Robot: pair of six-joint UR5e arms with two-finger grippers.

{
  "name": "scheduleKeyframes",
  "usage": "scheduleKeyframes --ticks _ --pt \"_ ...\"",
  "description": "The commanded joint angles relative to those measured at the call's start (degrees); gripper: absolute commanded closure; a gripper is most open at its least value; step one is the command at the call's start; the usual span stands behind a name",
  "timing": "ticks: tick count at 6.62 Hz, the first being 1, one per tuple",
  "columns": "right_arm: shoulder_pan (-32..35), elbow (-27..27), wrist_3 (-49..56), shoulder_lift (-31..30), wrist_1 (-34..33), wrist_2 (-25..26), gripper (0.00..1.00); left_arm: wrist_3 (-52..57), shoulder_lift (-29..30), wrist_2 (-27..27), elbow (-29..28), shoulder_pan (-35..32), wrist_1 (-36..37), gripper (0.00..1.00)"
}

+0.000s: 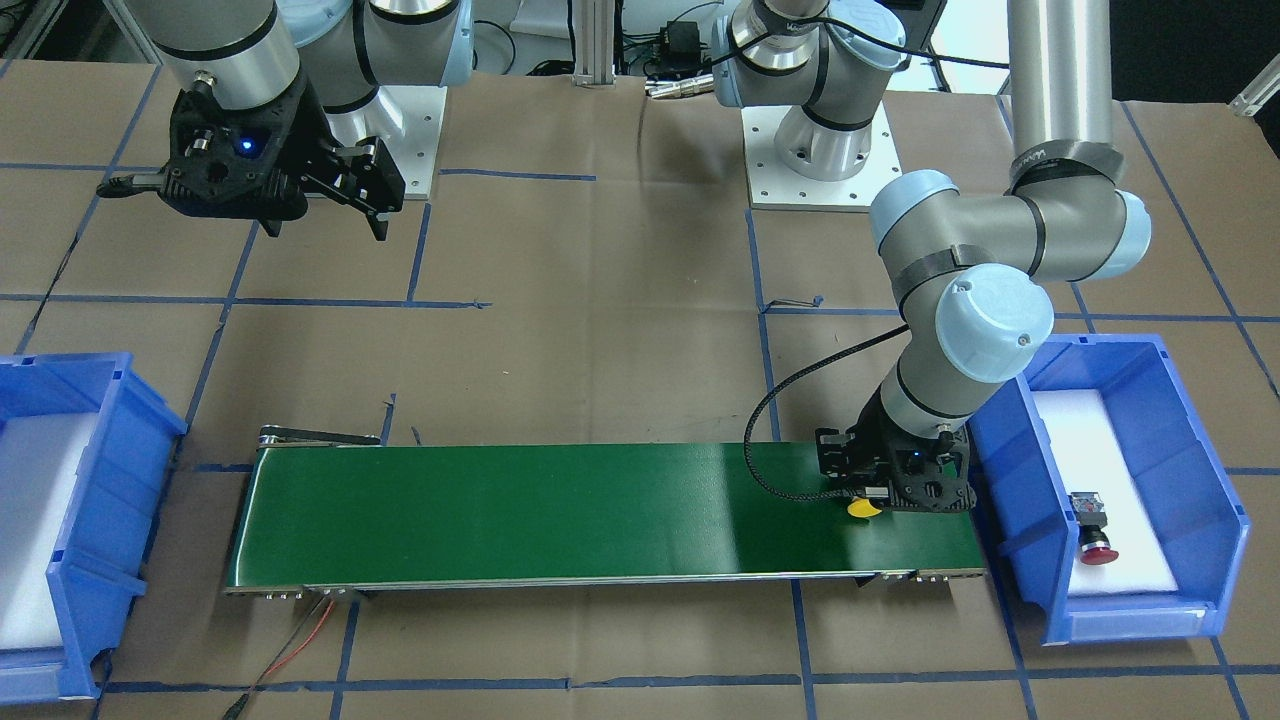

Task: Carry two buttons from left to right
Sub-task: 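Carry the yellow button onto the conveyor and release it, then move the left gripper back over the bin toward the red button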

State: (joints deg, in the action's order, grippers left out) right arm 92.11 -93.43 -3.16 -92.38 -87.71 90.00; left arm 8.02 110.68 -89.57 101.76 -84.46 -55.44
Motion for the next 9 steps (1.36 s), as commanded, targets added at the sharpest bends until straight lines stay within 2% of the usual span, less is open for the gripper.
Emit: scheduleKeyframes --ticks 1,2,4,6,9 --pt "0.0 0.0 0.0 0.01 0.0 0.0 0.0 0.07 -1.51 -0.17 -1.99 0.08 -0.8 0.0" --pt "0.0 0.0 -0.09 0.01 0.09 0.0 0.0 0.24 -2.13 -0.26 -5.13 0.09 -3.68 0.0" --pt "0.0 0.0 0.0 0.01 0.0 0.0 0.0 0.25 -4.93 -0.34 -15.66 0.09 -20.93 0.0" --pt "0.0 0.0 -0.09 0.01 0.0 -0.09 0.0 0.33 -8.44 -0.26 -21.58 0.0 -31.88 0.0" --pt "0.0 0.0 -0.09 0.01 0.0 0.0 0.0 2.95 -9.34 -0.69 -20.37 2.44 -32.37 0.0"
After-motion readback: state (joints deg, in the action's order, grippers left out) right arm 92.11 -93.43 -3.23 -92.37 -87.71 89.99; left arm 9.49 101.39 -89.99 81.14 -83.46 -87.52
